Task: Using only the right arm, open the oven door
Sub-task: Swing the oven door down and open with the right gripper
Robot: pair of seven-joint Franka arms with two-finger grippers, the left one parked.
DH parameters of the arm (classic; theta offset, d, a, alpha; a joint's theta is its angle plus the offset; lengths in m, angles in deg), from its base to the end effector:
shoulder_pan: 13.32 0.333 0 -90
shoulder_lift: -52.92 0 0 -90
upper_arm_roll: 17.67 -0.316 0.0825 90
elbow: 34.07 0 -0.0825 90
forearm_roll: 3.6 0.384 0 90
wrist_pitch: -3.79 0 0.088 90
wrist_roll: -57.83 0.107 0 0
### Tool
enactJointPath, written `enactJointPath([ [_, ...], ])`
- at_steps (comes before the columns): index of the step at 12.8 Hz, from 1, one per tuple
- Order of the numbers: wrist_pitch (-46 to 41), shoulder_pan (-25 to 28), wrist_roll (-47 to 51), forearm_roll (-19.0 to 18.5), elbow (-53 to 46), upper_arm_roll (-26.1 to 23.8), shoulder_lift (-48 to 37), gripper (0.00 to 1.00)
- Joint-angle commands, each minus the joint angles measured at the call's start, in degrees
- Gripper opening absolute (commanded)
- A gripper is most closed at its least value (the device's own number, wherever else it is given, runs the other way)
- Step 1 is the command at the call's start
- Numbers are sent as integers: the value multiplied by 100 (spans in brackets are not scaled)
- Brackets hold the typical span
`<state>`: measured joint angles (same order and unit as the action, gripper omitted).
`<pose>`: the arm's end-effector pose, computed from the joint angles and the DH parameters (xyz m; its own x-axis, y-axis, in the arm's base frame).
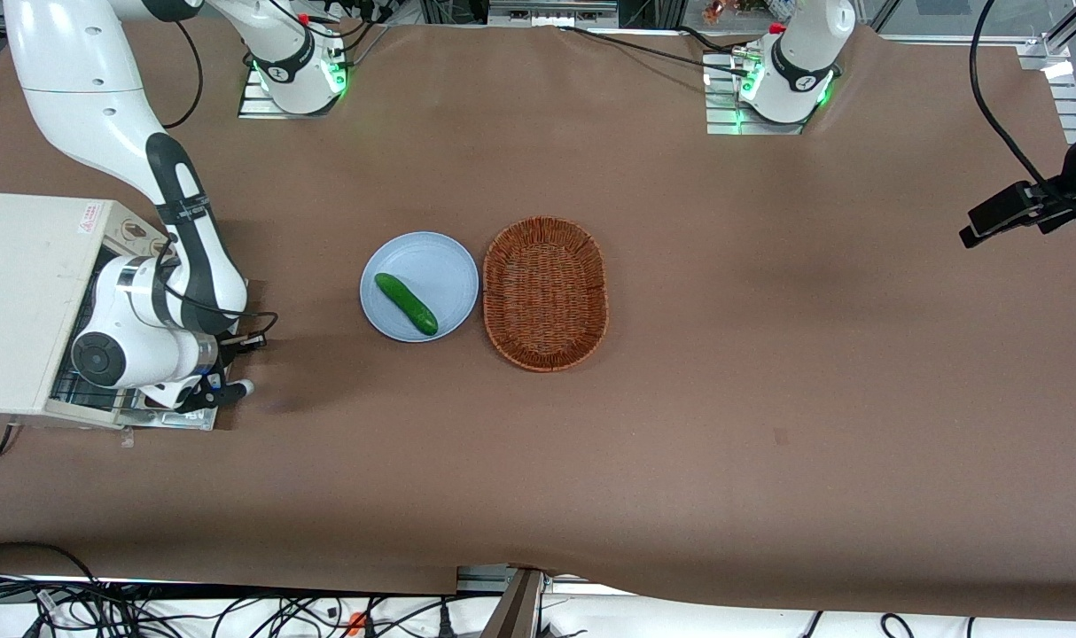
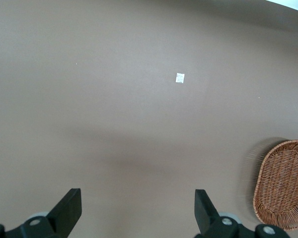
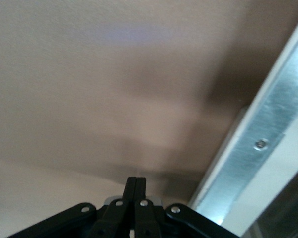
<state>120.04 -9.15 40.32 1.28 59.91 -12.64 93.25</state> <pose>0.6507 0.0001 0.1836 0.9226 0.2531 -0.2912 0.2349 -0.9672 -0.0964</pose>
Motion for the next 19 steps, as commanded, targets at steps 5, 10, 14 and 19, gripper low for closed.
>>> enactJointPath([
  [5,-945,66,187,109,-529,-19,-200,9],
  [10,-1491,-5,108,92,-574,51,-534,55],
  [14,-1719,-13,90,92,-862,192,-728,100],
  [19,-2449,-5,196,74,-1294,270,-912,100],
])
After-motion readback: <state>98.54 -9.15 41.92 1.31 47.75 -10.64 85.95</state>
